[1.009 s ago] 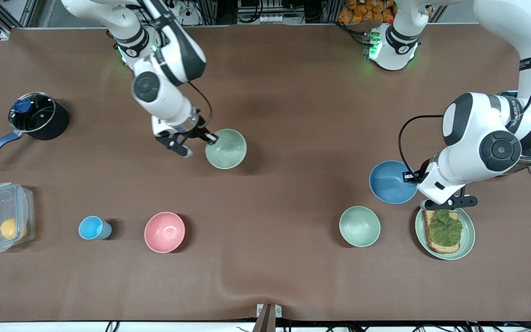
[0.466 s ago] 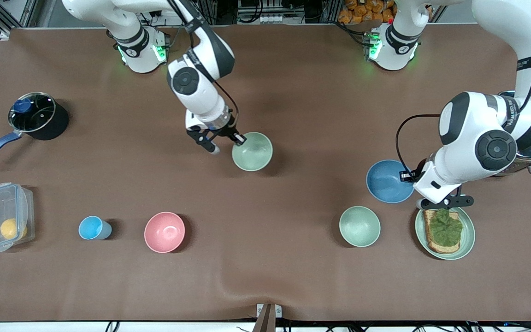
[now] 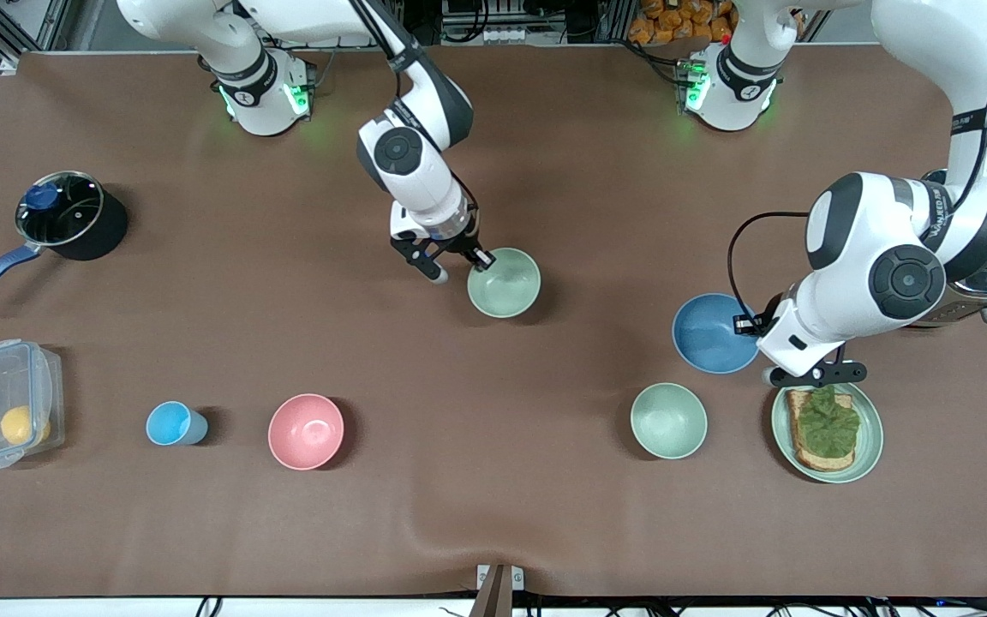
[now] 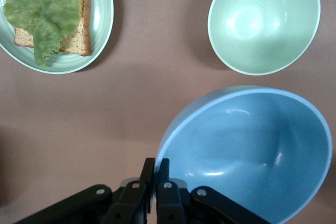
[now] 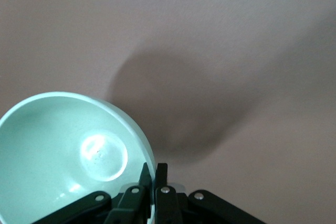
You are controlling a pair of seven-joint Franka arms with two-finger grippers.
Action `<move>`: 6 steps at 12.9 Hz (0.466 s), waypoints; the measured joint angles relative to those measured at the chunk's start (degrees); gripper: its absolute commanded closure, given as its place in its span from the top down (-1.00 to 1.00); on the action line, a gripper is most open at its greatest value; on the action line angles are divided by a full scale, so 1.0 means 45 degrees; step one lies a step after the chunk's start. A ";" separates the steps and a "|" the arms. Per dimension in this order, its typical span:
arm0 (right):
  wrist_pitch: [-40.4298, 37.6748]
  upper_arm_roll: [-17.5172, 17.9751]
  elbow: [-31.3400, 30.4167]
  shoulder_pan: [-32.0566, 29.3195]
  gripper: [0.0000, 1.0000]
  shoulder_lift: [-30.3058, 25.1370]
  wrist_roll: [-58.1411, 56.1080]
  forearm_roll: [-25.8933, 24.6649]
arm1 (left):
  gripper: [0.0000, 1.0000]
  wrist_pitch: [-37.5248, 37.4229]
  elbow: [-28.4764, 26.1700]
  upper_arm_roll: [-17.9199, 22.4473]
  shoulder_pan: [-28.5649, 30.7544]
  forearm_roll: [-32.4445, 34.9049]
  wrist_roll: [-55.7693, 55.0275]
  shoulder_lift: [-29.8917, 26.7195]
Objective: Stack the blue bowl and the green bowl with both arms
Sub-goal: 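Lift the green bowl with the right gripper toward the table middle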
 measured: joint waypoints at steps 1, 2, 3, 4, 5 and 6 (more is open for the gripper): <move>0.0138 -0.0114 0.0043 0.0206 -1.00 0.0155 0.0115 0.0000 | -1.00 0.0005 0.0000 -0.0003 -0.0002 -0.0015 0.0000 0.0004; 0.0222 -0.0261 0.0063 0.0440 -1.00 0.0280 0.0159 0.0000 | -1.00 0.0006 0.0000 -0.0015 -0.0005 -0.0089 0.0000 0.0007; 0.0339 -0.0434 0.0078 0.0688 -1.00 0.0401 0.0176 0.0000 | -1.00 0.0007 0.0000 -0.0031 -0.0010 -0.0251 0.0000 0.0016; 0.0490 -0.0612 0.0099 0.0941 -1.00 0.0505 0.0251 0.0000 | -1.00 0.0011 -0.0001 -0.0042 -0.0013 -0.0433 0.0000 0.0036; 0.0589 -0.0733 0.0171 0.1162 -1.00 0.0621 0.0432 0.0000 | -1.00 0.0040 -0.0002 -0.0051 -0.0014 -0.0558 0.0000 0.0080; 0.0625 -0.0808 0.0288 0.1352 -1.00 0.0765 0.0604 0.0000 | -1.00 0.0124 -0.0002 -0.0058 -0.0014 -0.0656 0.0000 0.0146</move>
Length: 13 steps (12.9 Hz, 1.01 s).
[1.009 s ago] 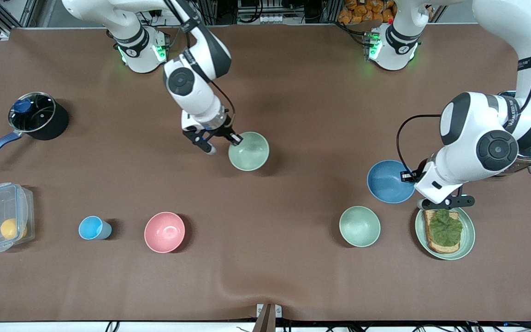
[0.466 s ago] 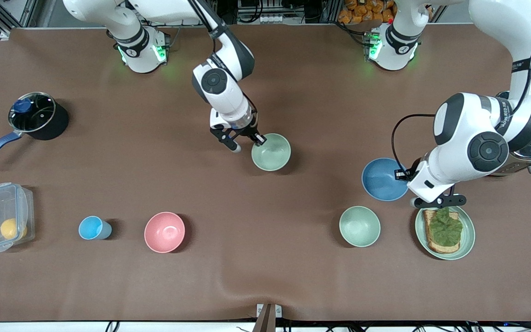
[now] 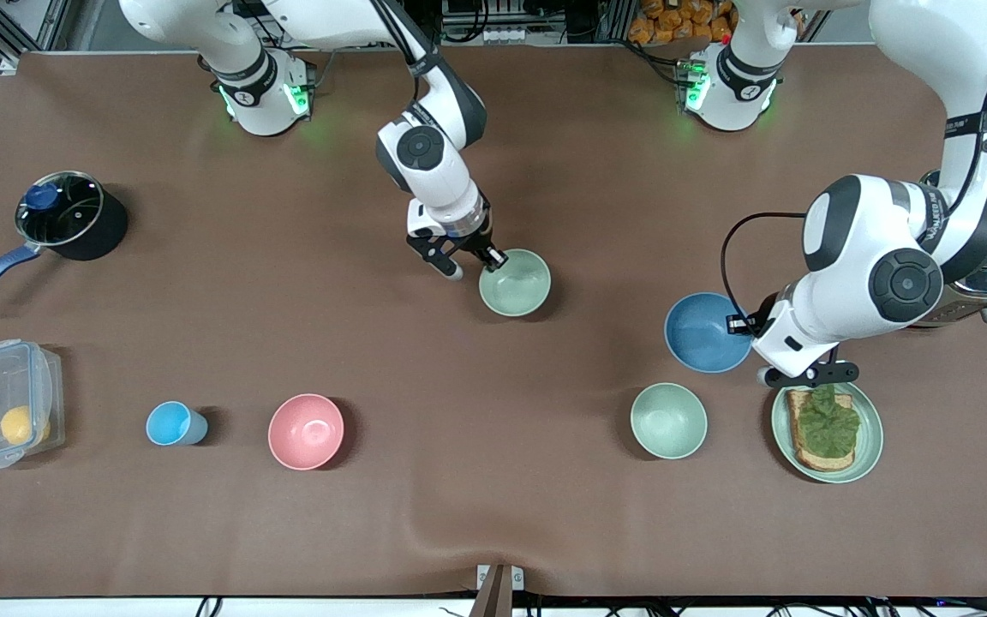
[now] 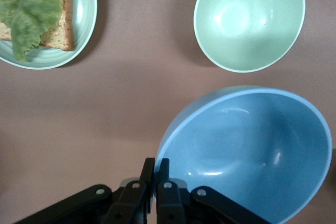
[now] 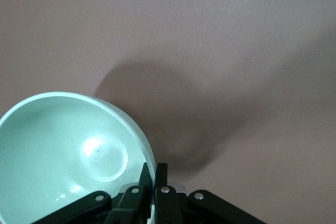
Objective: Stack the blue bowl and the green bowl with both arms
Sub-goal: 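Lift the green bowl with the right gripper toward the table middle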
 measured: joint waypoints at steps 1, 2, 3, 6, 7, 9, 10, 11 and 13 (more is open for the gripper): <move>0.0001 -0.0095 0.0131 0.0200 -1.00 0.0152 0.0091 0.0000 | -1.00 0.0099 0.0000 -0.0011 -0.0002 -0.0142 0.0000 0.0079; 0.0004 -0.0253 0.0238 0.0427 -1.00 0.0294 0.0147 0.0000 | -1.00 0.0198 0.0000 -0.0024 -0.0006 -0.0328 0.0000 0.0150; 0.0011 -0.0477 0.0336 0.0688 -1.00 0.0423 0.0207 0.0000 | -1.00 0.0276 0.0000 -0.0033 -0.0010 -0.0511 0.0000 0.0198; 0.0015 -0.0799 0.0624 0.1117 0.57 0.0749 0.0332 0.0000 | -1.00 0.0323 0.0000 -0.0056 -0.0064 -0.0984 0.0000 0.0216; 0.0017 -0.0822 0.0694 0.1130 1.00 0.0805 0.0365 0.0000 | -1.00 0.0326 0.0000 -0.0076 -0.0103 -0.1047 0.0000 0.0216; -0.0023 -0.0920 0.0819 0.1128 1.00 0.0840 0.0456 0.0001 | -1.00 0.0377 0.0001 -0.0087 -0.0142 -0.1274 -0.0001 0.0216; -0.0068 -0.0964 0.0865 0.1127 1.00 0.0839 0.0488 0.0001 | -1.00 0.0393 0.0000 -0.0086 -0.0142 -0.1355 -0.0002 0.0216; -0.0120 -0.0987 0.0899 0.1127 1.00 0.0840 0.0505 0.0001 | -1.00 0.0403 0.0000 -0.0086 -0.0141 -0.1391 -0.0002 0.0216; -0.0129 -0.0996 0.0945 0.1127 1.00 0.0840 0.0533 0.0001 | -1.00 0.0408 0.0001 -0.0089 -0.0149 -0.1404 -0.0003 0.0216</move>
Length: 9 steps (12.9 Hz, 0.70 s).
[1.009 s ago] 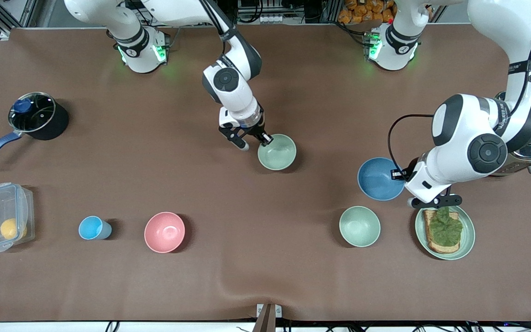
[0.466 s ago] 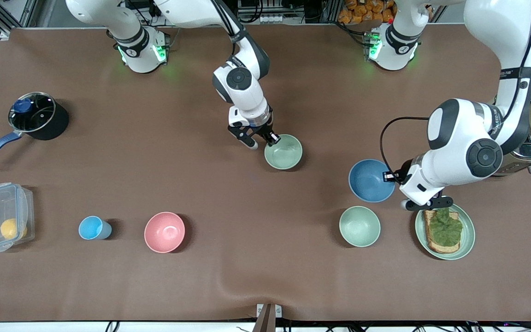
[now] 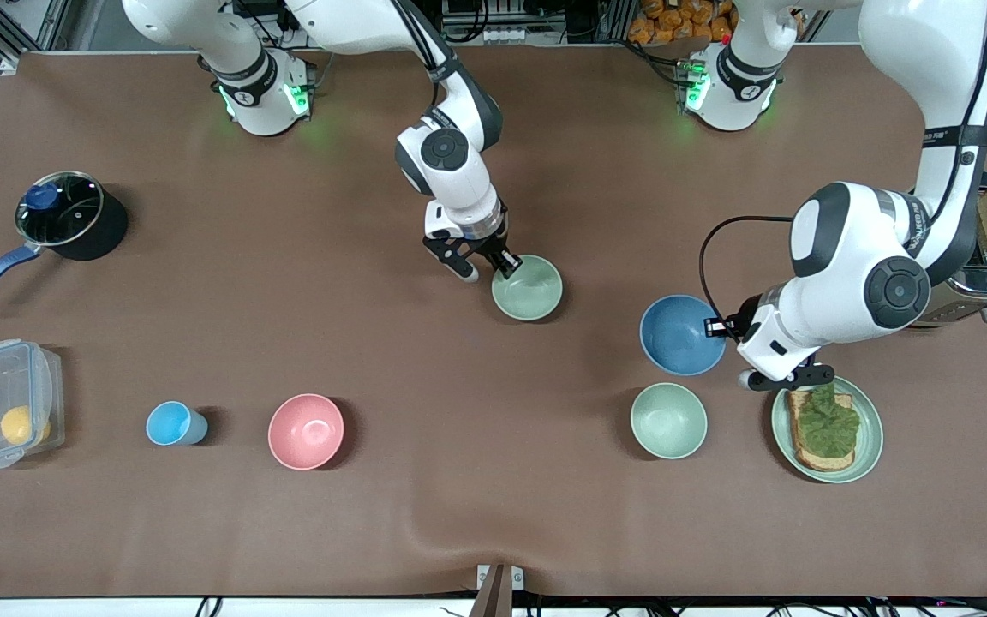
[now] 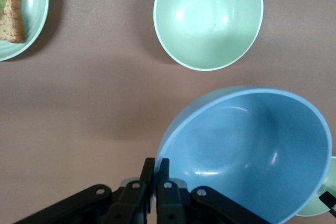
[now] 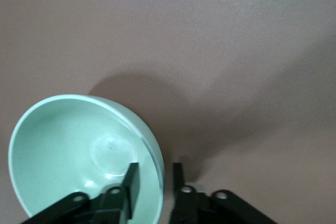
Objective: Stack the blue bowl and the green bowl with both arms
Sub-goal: 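Lift the green bowl with the right gripper toward the table middle, then carry the blue bowl with the left gripper over the green bowl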
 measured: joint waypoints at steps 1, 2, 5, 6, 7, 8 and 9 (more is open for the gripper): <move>-0.0012 -0.0003 0.0026 0.0000 1.00 0.0000 0.0021 0.0006 | -1.00 0.0001 0.0000 -0.0005 -0.0034 -0.0037 -0.0035 0.0000; -0.0100 -0.0024 0.0088 -0.0007 1.00 0.0000 0.0048 0.0028 | -1.00 0.0012 0.0000 -0.0013 -0.0099 -0.0086 -0.0232 0.0001; -0.1663 -0.0141 0.0789 -0.0305 1.00 -0.0173 0.0205 0.0075 | -1.00 0.0157 0.0000 -0.0023 -0.0545 -0.0103 -0.1020 0.0059; -0.2377 -0.0154 0.1037 -0.0560 1.00 -0.0338 0.0353 0.0101 | -1.00 0.0199 0.0000 -0.0025 -0.0653 -0.0103 -0.1225 0.0086; -0.2842 -0.0161 0.1178 -0.0830 1.00 -0.0489 0.0760 0.0117 | -1.00 0.0217 0.0000 -0.0029 -0.0746 -0.0104 -0.1424 0.0105; -0.3045 -0.0161 0.1218 -0.1107 1.00 -0.0601 0.1313 0.0137 | -1.00 0.0241 0.0000 -0.0031 -0.0863 -0.0105 -0.1631 0.0124; -0.3099 -0.0145 0.1228 -0.1428 1.00 -0.0627 0.1757 0.0321 | -1.00 0.0285 -0.0001 -0.0037 -0.1039 -0.0106 -0.1943 0.0147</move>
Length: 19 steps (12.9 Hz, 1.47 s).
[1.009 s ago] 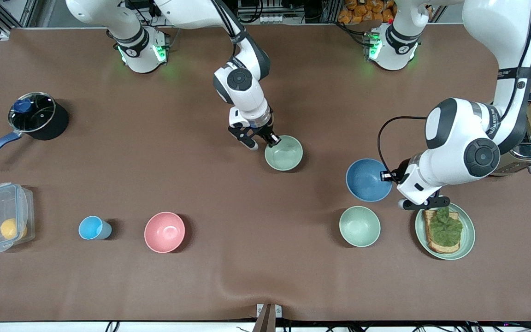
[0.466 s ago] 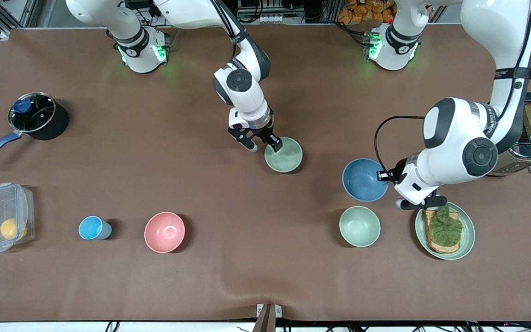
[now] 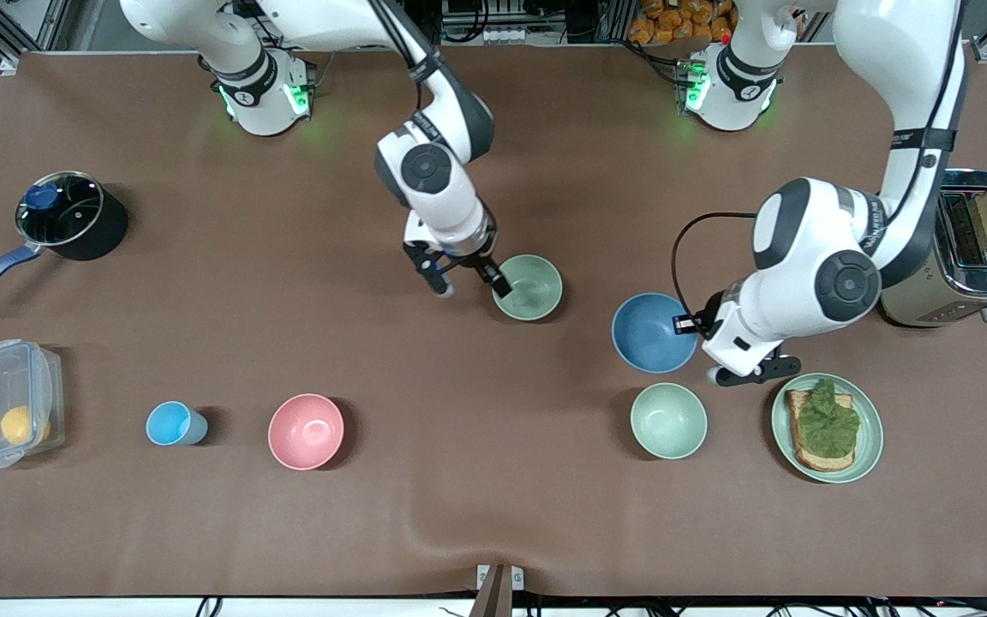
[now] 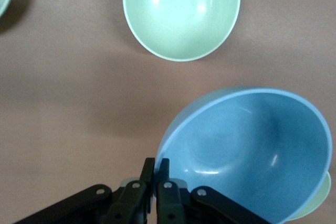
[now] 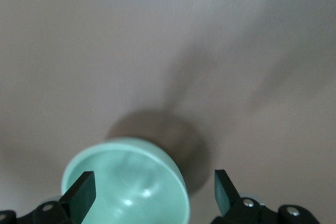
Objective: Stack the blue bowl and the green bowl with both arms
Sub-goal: 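Carry the blue bowl with the left gripper over the green bowl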
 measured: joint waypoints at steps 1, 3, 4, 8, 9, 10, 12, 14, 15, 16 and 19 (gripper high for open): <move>-0.0028 0.0027 -0.0010 -0.0313 1.00 0.0045 0.0058 0.0618 | -1.00 0.0041 0.0001 -0.0001 -0.0203 -0.0001 -0.0314 0.0022; -0.0030 0.0057 -0.0042 -0.0718 1.00 0.0365 -0.0496 0.2383 | -1.00 0.0092 0.0000 -0.0007 -0.0551 -0.0001 -0.0775 0.0059; -0.0014 0.0062 -0.0041 -0.0836 1.00 0.0638 -0.1283 0.3453 | -1.00 0.0132 -0.0002 -0.0009 -0.0675 -0.0001 -0.0957 0.0072; 0.0054 0.0086 -0.0024 -0.0957 1.00 0.1396 -0.4146 0.7504 | -1.00 0.0507 -0.0122 -0.0012 -0.1093 -0.0002 -0.1688 0.0179; 0.0094 0.0110 -0.0023 -0.0956 1.00 0.1472 -0.4248 0.7751 | -1.00 0.0629 -0.0157 -0.0012 -0.1219 -0.0002 -0.1889 0.0230; 0.0119 0.0111 -0.0023 -0.0959 1.00 0.1508 -0.4258 0.7823 | -1.00 0.0724 -0.0176 -0.0015 -0.1381 -0.0002 -0.2139 0.0298; 0.0130 0.0111 -0.0023 -0.0967 1.00 0.1557 -0.4258 0.7870 | -1.00 0.0896 -0.0197 -0.0025 -0.1753 -0.0002 -0.2706 0.0441; 0.0151 0.0110 -0.0022 -0.0968 1.00 0.1596 -0.4258 0.7901 | -1.00 0.1095 -0.0362 -0.0098 -0.2046 -0.0289 -0.2994 0.0466; 0.0153 0.0110 -0.0022 -0.0968 1.00 0.1604 -0.4258 0.7918 | -1.00 0.1345 -0.0543 -0.0175 -0.2143 -0.0454 -0.3020 0.0465; 0.0160 0.0110 -0.0021 -0.0969 1.00 0.1607 -0.4258 0.7935 | -1.00 0.1764 -0.0818 -0.0344 -0.2191 -0.0513 -0.3107 0.0462; 0.0165 0.0111 -0.0018 -0.0969 1.00 0.1611 -0.4258 0.7967 | -1.00 0.2883 -0.1754 -0.1036 -0.2269 -0.0521 -0.3812 0.0456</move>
